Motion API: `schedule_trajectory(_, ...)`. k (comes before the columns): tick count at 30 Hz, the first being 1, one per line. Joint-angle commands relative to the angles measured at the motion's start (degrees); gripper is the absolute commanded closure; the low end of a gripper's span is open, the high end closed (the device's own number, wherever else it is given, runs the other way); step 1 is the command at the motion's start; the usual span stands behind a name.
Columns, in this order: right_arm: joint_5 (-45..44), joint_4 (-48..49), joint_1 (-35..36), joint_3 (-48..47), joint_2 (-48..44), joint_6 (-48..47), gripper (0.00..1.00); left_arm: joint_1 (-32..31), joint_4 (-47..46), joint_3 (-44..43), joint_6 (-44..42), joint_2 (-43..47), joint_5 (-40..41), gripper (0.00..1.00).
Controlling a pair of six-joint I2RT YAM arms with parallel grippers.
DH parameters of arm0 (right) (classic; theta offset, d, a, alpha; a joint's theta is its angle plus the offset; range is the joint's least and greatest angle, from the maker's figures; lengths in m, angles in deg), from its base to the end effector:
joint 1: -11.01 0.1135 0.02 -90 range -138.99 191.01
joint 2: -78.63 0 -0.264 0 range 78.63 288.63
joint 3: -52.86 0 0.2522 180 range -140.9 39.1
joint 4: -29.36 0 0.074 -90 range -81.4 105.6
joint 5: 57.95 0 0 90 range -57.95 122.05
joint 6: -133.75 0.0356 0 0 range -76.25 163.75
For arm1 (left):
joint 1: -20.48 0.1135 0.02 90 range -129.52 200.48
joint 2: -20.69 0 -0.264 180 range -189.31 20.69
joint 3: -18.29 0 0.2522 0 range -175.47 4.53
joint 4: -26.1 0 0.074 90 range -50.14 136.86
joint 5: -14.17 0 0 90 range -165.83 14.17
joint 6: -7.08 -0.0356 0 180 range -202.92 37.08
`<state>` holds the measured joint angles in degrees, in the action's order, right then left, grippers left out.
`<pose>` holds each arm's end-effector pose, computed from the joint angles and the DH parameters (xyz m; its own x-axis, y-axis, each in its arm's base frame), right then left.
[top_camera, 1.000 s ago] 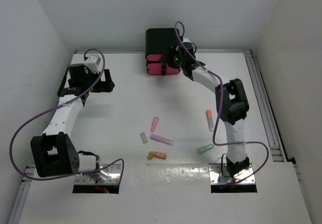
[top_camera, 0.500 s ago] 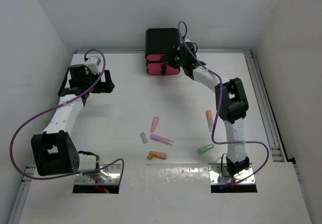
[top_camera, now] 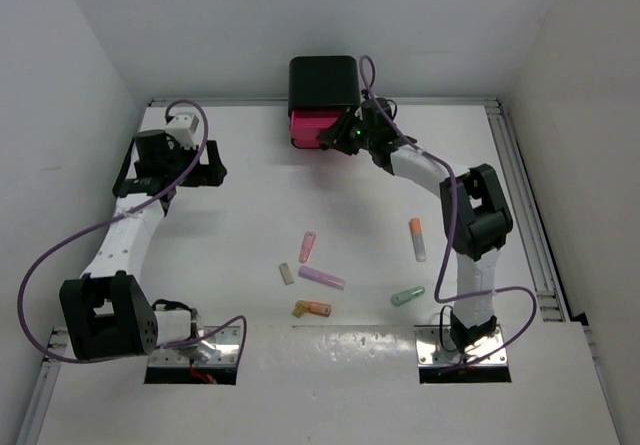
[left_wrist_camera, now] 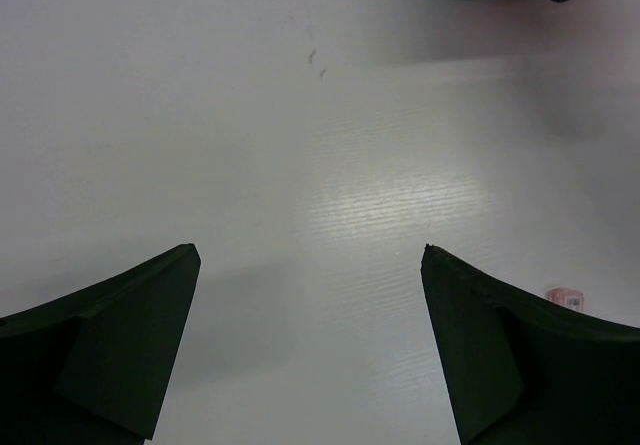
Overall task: Sort the stationery into containers
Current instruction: Open the drawer in the storage box, then pick up the stationery from the center of the board.
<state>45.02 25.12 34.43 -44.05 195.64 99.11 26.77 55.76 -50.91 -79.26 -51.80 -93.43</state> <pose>0.4334 0.1964 0.2172 -0.6880 0.5757 -0.4418 -0.0157 0.5969 0.8022 0.2824 0.0203 0.2921 -0.5490 -0.1217 -0.8269 0.1130 0.9695 -0.2177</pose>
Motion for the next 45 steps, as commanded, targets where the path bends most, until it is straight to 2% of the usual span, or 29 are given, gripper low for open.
schedule_trajectory(1, 3.20, 1.03, 2.06, 3.24, -6.79, 2.21, 1.00, -0.13, -0.17, 0.77, -0.32, 3.23, -1.20, 0.00)
schedule_trajectory(3, 3.29, 0.68, 2.51, 5.53, -8.46, 2.30, 1.00, -0.13, 0.01, 1.47, -0.32, 4.19, -1.38, 0.00)
schedule_trajectory(7, 3.03, -0.03, 2.77, 6.78, -8.99, 2.04, 0.58, -0.22, 0.27, 2.62, -0.41, 5.07, -2.08, 0.00)
schedule_trajectory(8, 2.59, -0.46, 2.86, 6.69, -8.82, 2.04, 0.39, -0.22, 0.44, 2.62, -0.41, 5.25, -2.34, 0.00)
schedule_trajectory(10, 2.23, -1.43, 2.86, 6.25, -8.73, 1.60, 0.29, -0.22, 0.89, 2.62, -0.76, 5.43, -3.05, 0.00)
schedule_trajectory(14, 1.53, -2.75, 2.68, 6.34, -9.61, 0.72, 0.21, -0.22, 1.85, 2.62, -3.39, 5.78, -5.33, 0.00)
schedule_trajectory(17, 1.97, -3.80, 2.51, 7.48, -11.45, -0.42, 0.21, -0.13, 3.34, 2.36, -9.71, 6.66, -12.34, 0.00)
schedule_trajectory(18, 2.67, -4.15, 2.33, 7.92, -12.06, -0.94, 0.21, -0.22, 4.74, 2.35, -13.73, 7.53, -17.76, 0.00)
schedule_trajectory(21, 5.30, -6.26, 2.42, 10.11, -15.31, -5.41, 0.21, -0.48, 6.24, 3.58, -20.52, 9.99, -26.92, 0.00)
schedule_trajectory(24, 8.29, -9.34, 2.07, 13.89, -19.70, -9.64, 0.23, -2.32, 11.67, 4.03, -29.38, 11.84, -31.16, 0.14)
schedule_trajectory(25, 9.17, -11.87, 1.81, 15.11, -21.02, -11.04, 0.24, -3.46, 14.05, 3.68, -32.72, 11.93, -31.35, 0.20)
schedule_trajectory(26, 10.13, -12.94, 1.46, 18.00, -23.91, -12.62, 0.26, -5.65, 17.03, 2.89, -41.28, 12.02, -31.35, 0.22)
schedule_trajectory(28, 12.51, -17.15, 0.49, 21.87, -27.26, -19.03, 0.29, -10.12, 25.47, 2.53, -49.59, 11.85, -31.44, 0.26)
schedule_trajectory(29, 12.52, -20.73, -0.12, 23.37, -30.49, -24.36, 0.32, -11.46, 30.28, 2.62, -57.11, 11.23, -30.57, 0.27)
schedule_trajectory(31, 12.60, -23.22, -1.18, 28.28, -33.85, -28.88, 0.35, -16.45, 34.44, 2.79, -63.40, 9.83, -29.33, 0.29)
schedule_trajectory(32, 12.87, -25.58, -2.05, 29.18, -36.56, -33.77, 0.37, -17.96, 38.29, 2.71, -69.60, 7.65, -28.28, 0.30)
schedule_trajectory(34, 13.21, -31.83, -3.63, 31.90, -39.04, -37.76, 0.39, -23.23, 41.48, 2.44, -75.09, 3.70, -26.26, 0.30)
schedule_trajectory(40, 16.47, -42.12, -7.07, 38.15, -48.27, -50.41, 0.40, -33.69, 38.34, 3.32, -80.30, -2.39, -21.17, 0.29)
schedule_trajectory(45, 15.77, -45.19, -8.13, 41.93, -54.16, -54.20, 0.40, -38.62, 36.92, 3.23, -85.47, -7.91, -19.84, 0.28)
